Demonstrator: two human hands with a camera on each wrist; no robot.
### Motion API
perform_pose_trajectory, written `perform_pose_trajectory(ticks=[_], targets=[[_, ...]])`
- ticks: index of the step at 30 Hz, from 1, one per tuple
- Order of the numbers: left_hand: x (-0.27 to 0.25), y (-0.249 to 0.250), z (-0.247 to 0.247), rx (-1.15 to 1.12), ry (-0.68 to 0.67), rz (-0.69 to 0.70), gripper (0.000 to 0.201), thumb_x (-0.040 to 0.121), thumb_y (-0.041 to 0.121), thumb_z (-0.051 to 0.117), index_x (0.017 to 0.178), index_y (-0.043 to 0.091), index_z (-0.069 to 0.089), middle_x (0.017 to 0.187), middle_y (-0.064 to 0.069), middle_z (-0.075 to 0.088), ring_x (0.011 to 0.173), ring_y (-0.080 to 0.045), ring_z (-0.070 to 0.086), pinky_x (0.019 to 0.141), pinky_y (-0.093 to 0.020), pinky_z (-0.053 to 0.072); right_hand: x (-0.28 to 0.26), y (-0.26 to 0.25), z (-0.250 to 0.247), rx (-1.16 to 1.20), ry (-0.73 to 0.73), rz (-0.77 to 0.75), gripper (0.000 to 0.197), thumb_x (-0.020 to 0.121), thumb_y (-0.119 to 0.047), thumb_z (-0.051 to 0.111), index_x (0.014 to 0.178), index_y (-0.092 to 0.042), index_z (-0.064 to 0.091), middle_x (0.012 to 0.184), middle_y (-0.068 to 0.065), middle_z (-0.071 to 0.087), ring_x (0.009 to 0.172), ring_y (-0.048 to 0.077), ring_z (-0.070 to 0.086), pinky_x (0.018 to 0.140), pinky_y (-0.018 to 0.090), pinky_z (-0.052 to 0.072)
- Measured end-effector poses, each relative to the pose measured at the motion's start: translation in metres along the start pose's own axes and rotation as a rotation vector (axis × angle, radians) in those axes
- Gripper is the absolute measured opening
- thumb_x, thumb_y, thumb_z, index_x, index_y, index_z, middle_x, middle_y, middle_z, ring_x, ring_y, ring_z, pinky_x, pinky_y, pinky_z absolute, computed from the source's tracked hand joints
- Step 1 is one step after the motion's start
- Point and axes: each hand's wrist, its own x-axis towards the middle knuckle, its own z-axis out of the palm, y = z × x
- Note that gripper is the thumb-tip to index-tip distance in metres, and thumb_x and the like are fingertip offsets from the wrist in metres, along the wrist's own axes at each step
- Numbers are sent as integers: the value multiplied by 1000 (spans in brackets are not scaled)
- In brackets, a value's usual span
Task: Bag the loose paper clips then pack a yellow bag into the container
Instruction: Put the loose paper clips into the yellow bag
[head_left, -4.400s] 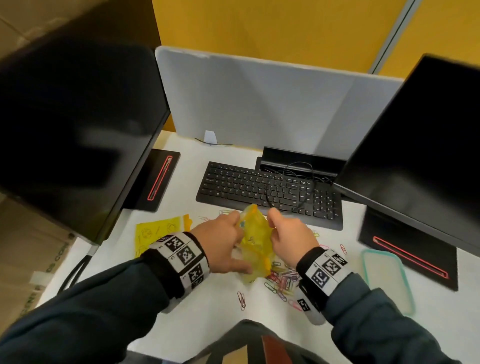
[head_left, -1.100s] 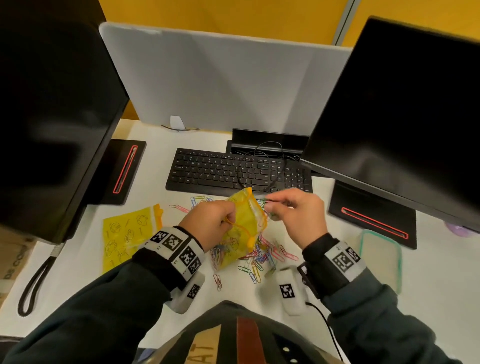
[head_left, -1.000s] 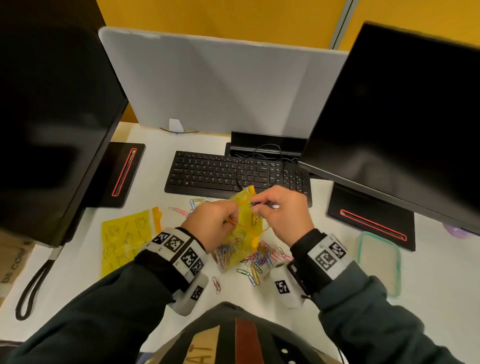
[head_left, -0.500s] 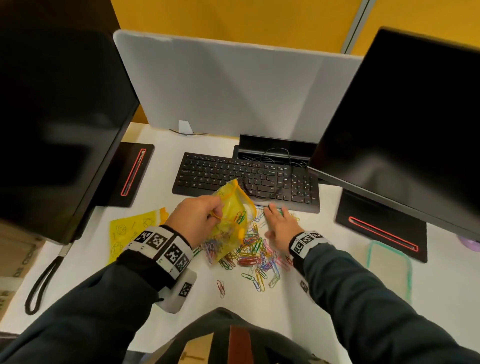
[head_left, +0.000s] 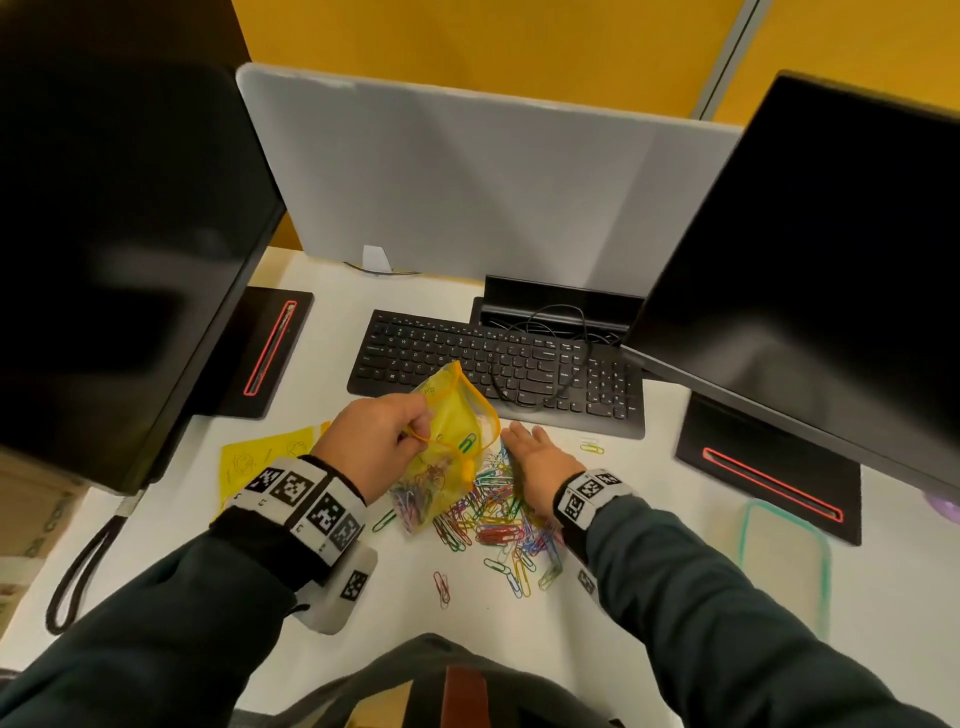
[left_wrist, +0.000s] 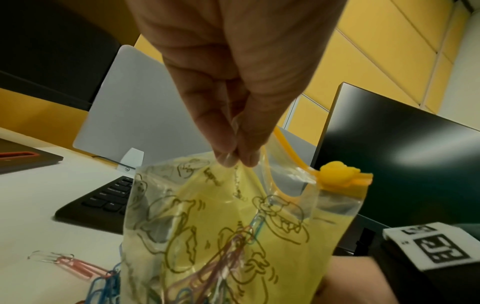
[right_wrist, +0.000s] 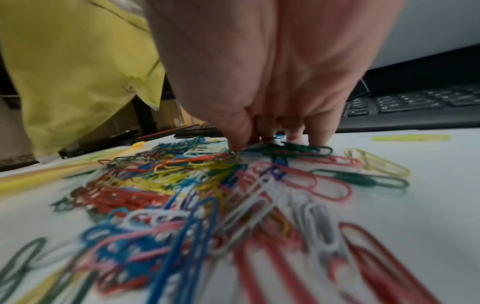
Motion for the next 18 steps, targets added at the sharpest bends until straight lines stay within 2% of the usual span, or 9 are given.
perform_pose_trajectory(ticks=[2, 4, 5, 7, 9, 11, 14, 16, 18], targets=[[-2, -4, 0, 4, -2, -7, 25, 74, 5, 66, 67, 24, 52, 100, -2, 71, 76, -17, 61, 73, -30, 49, -9, 3, 8, 39, 3, -25, 75, 82, 9, 42, 146, -22, 16, 158, 1, 9, 145, 25, 11, 116, 41, 24], [-3, -5, 2, 3, -12, -9, 19, 74, 5, 66, 68, 21, 55, 101, 0, 71, 71, -13, 57, 71, -26, 46, -19, 13, 14, 120, 61, -58, 66, 84, 4, 45, 141, -27, 30, 150, 6, 33, 135, 28, 37, 110, 38, 34], [-3, -5, 3, -2, -18, -6, 21, 74, 5, 66, 68, 22, 55, 101, 0, 71, 71, -12, 55, 71, -26, 45, -23, 21, 14, 160, 116, -57, 63, 85, 2, 46, 138, -30, 34, 145, 5, 41, 130, 27, 44, 109, 35, 36], [-2, -4, 6, -11, -30, 5, 27, 74, 6, 65, 66, 26, 50, 101, -1, 71, 72, -13, 55, 72, -27, 47, -27, 40, 7, 157, 174, -5, 63, 87, 2, 45, 142, -26, 31, 150, 4, 35, 135, 23, 38, 113, 33, 27], [-1, -1, 8, -13, -46, 11, 25, 74, 5, 65, 67, 25, 51, 100, -3, 71, 75, -16, 58, 73, -29, 48, -32, 55, -2, 105, 150, 66, 57, 93, -11, 45, 145, -20, 24, 156, 4, 19, 142, 21, 22, 116, 30, 16], [1, 1, 9, -20, -54, 8, 18, 74, 4, 65, 70, 19, 56, 100, -4, 71, 77, -18, 59, 73, -29, 47, -39, 56, -4, 59, 116, 92, 61, 93, -35, 48, 146, -20, 22, 157, 3, 15, 143, 21, 16, 116, 34, 16], [2, 2, 9, -22, -50, 6, 16, 74, 4, 64, 71, 18, 57, 100, -5, 71, 78, -20, 61, 73, -30, 49, -54, 41, 8, 36, 58, 26, 90, 74, -58, 64, 144, -20, 22, 151, 3, 24, 138, 23, 22, 113, 38, 24], [3, 2, 9, -17, -51, 3, 17, 74, 4, 64, 70, 19, 57, 100, -6, 71, 78, -22, 61, 73, -32, 50, -61, 32, 21, -9, 12, -21, 106, 62, -54, 75, 145, -19, 19, 148, 4, 26, 135, 24, 25, 112, 38, 28], [1, 3, 10, -8, -55, 3, 16, 74, 4, 64, 70, 17, 57, 99, -6, 71, 78, -22, 61, 73, -32, 50, -65, 28, 30, -31, 26, -29, 104, 63, -39, 80, 145, -17, 20, 145, 5, 30, 131, 24, 29, 110, 35, 29]])
